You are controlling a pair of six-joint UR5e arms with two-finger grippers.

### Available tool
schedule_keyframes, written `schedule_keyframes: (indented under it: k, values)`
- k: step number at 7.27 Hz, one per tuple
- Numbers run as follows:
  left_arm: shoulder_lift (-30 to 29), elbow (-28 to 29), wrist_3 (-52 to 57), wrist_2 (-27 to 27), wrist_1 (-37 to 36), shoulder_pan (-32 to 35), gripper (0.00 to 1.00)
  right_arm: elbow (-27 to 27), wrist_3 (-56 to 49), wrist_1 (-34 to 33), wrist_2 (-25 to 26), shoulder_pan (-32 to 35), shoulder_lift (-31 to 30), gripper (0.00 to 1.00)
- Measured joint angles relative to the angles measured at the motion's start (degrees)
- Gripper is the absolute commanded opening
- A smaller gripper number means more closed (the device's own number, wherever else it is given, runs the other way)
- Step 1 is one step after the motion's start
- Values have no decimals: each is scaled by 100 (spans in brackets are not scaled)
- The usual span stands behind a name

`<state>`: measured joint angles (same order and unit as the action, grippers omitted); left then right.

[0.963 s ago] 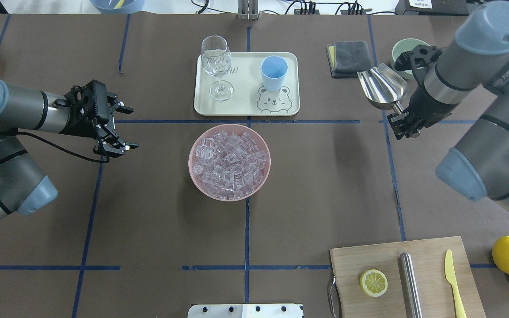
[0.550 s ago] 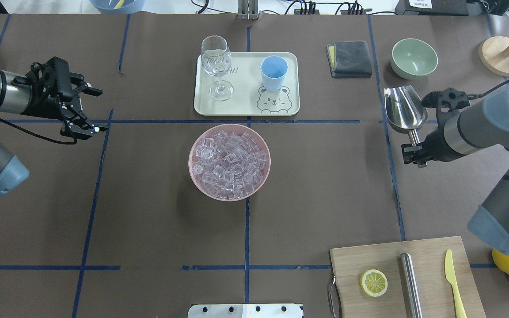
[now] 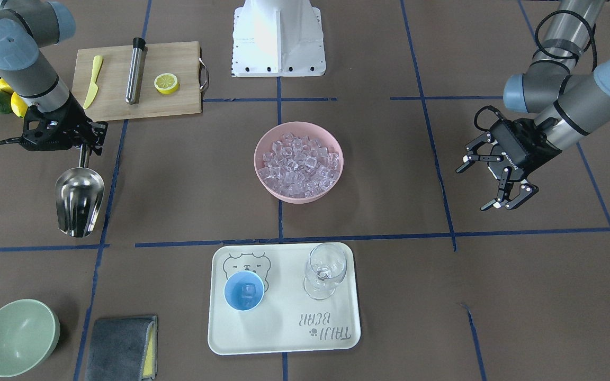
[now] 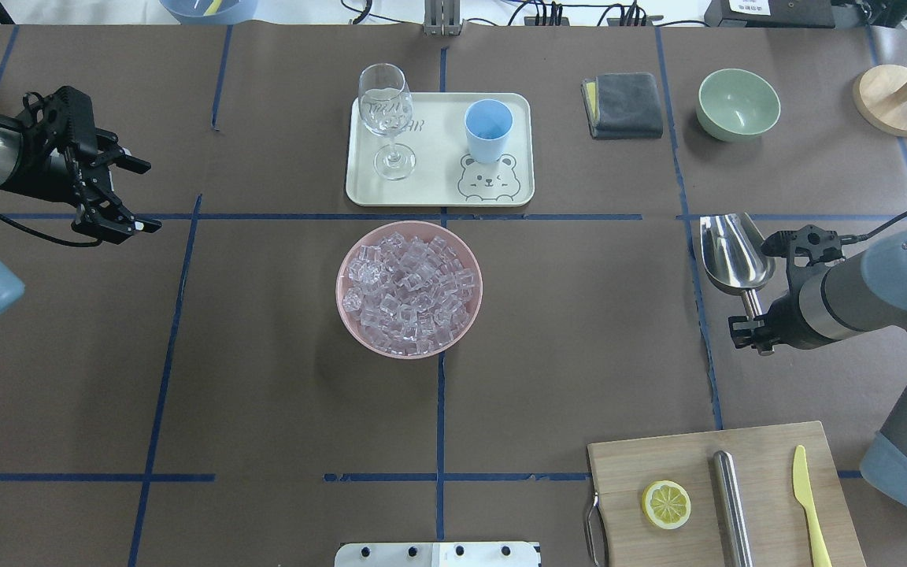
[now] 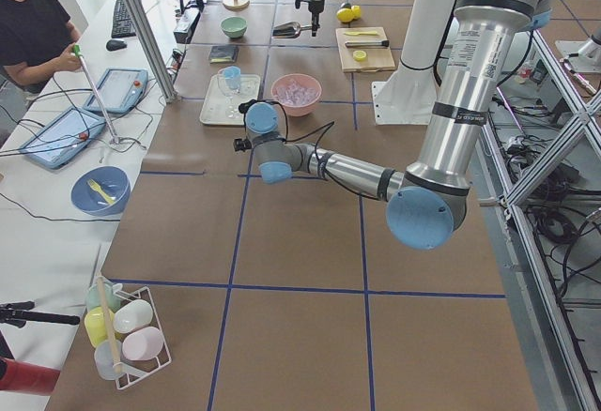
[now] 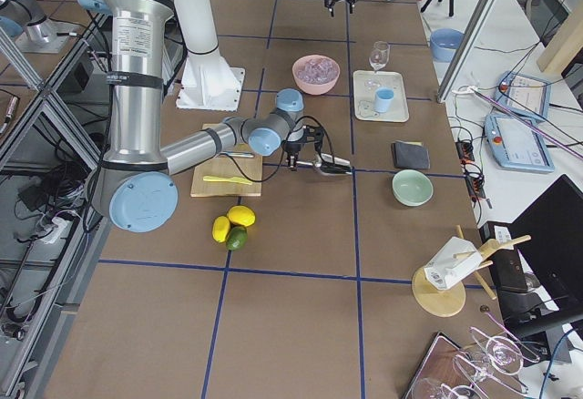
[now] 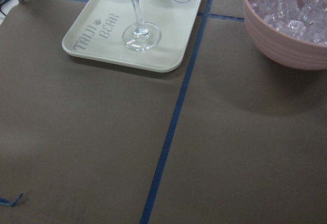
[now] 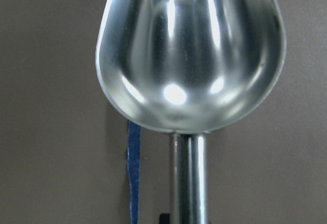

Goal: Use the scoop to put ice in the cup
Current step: 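Lower the scoop onto the table and open the right gripper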

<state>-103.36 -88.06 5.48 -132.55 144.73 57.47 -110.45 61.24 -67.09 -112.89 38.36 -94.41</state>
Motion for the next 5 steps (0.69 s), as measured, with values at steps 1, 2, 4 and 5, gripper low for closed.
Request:
schedule_keyframes:
  k: [1, 2, 4, 5]
  values:
    - [0, -27, 8, -8, -85, 29, 100, 10, 7, 14, 47, -61, -55, 0]
    - [0, -50, 12, -13, -119, 49, 100, 32, 46, 21, 71, -96, -81, 0]
    - [0, -83, 14, -22, -136, 60, 100, 78, 317, 91, 230, -190, -88, 0]
    - [0, -104, 14, -25, -137, 62, 100, 103, 402, 129, 373, -268, -87, 0]
